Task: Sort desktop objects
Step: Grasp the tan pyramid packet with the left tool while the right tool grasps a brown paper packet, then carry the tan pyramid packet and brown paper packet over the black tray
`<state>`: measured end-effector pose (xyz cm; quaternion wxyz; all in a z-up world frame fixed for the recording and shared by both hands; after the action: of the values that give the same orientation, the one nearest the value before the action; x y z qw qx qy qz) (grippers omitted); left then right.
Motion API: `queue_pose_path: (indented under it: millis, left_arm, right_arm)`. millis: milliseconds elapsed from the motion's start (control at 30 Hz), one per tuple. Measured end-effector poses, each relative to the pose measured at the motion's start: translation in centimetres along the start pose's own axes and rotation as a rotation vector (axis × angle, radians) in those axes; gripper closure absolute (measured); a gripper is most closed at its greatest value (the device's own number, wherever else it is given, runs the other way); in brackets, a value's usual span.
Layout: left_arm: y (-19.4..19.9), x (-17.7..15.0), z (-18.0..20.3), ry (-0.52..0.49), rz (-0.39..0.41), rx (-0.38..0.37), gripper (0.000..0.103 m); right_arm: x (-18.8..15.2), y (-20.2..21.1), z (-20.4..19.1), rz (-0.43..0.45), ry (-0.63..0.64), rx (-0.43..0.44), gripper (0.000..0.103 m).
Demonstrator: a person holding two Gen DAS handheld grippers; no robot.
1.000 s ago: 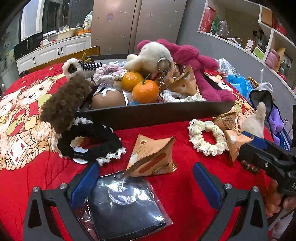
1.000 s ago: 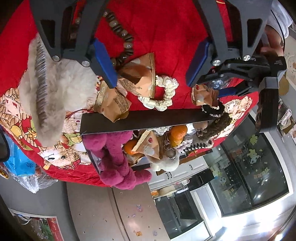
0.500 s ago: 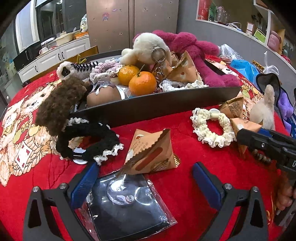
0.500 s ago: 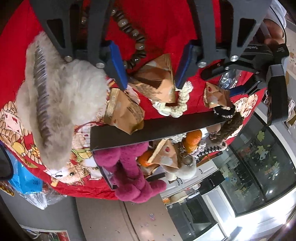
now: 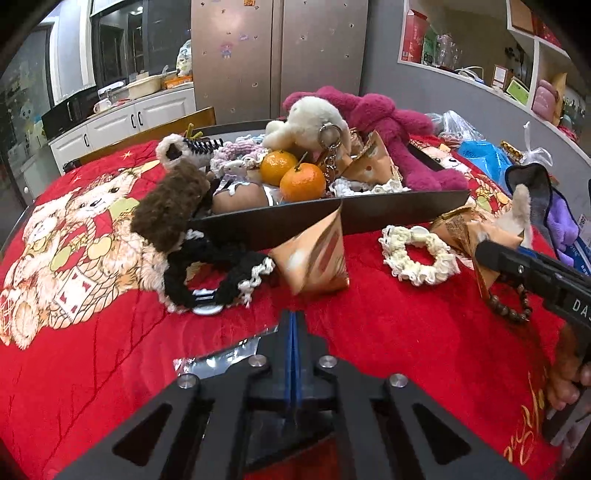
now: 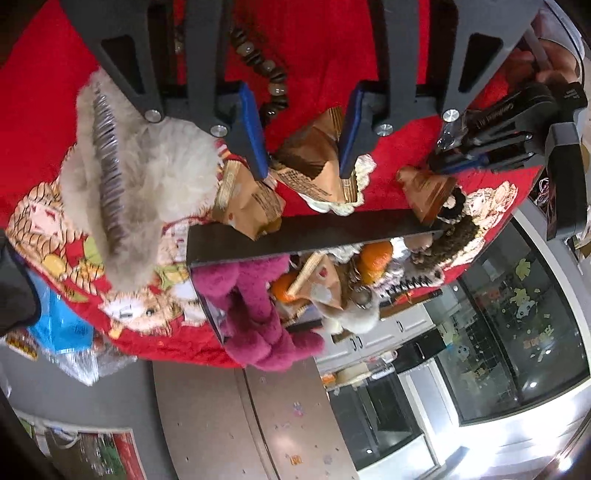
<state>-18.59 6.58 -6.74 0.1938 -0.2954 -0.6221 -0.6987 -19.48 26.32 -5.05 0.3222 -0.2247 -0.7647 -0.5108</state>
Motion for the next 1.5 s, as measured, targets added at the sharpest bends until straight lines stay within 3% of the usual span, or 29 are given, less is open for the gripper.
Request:
queue_pose_path:
  millis: [267,367,400,500,533,600,733,933,1100,1133,1167,1400,1500]
  left_arm:
    - [0.3,0.3,1.0,-0.016,0.028,-0.024,0.103]
    - [0.9,0.3,0.6,0.014,0.06,-0.077,0.102]
    - [1.0,0.4,0.6,0.021,0.06,-0.096,0.095]
    - [1.4,0.5,0.4,0.047,0.074,-0.155,0.047]
    - [1.5,0.6,0.5,0.044,0.092,-0.157,0.046]
    - [1.8,0.7,0.8,0.02,0.119,-0.139,0.046]
    - [0.4,0.9,1.1,-0.009,0.083,-0.097,0.046]
    - [-1.6,2.3,1.2,-0.001,0.058,-0.115,0.046]
    - [-3.4,2.2,1.3,0.004,-0.026,-0.12,0.047]
    - [-3.2,2.3,1.2,0.011,-0.014,-0.126,0.061]
    - [-3.1,2.3,1.1,0.015,-0.014,-0.128,0.064]
    - [-2.9,2.1,0.8,0.028,-0.003,-0.13,0.07]
    - [-2.2,2.1,0.7,0.025,0.029,-0.092,0.071]
  right_arm:
    - [0.0,0.3,-0.6,0.009,0.021,0.005,0.065]
    - [-0.1,0.2,-0.5,-0.005,0.015,0.016,0.065]
    - [-0.1,0.1,-0.4,-0.012,0.012,0.021,0.065]
    - [-0.2,-0.1,-0.4,-0.021,0.011,0.029,0.064]
    - [-0.2,-0.1,-0.4,-0.021,0.011,0.028,0.064]
    - [-0.2,-0.1,-0.4,-0.023,0.011,0.035,0.064]
    - [-0.3,-0.1,-0.2,-0.027,0.0,0.042,0.064]
    - [-0.4,-0.5,-0.4,-0.045,0.01,0.052,0.064]
    - [-0.6,-1.0,-0.5,-0.066,0.009,0.059,0.064]
    - [-0.6,-1.1,-0.5,-0.069,0.01,0.058,0.064]
    - [-0.6,-1.1,-0.5,-0.073,0.01,0.06,0.064]
    - [-0.7,-0.9,-1.0,-0.062,0.033,0.053,0.064]
    - [-0.7,-0.8,-1.1,-0.057,0.042,0.051,0.064]
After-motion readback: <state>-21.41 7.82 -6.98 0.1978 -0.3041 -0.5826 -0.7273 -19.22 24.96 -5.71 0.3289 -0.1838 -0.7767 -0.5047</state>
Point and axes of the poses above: each gripper's, at about its wrist camera, not at the fingertips, and y roughly against the way its jaws point, z to its right, x to its top, the point moved 2 cm from there along -y, roughly the way its jaws point
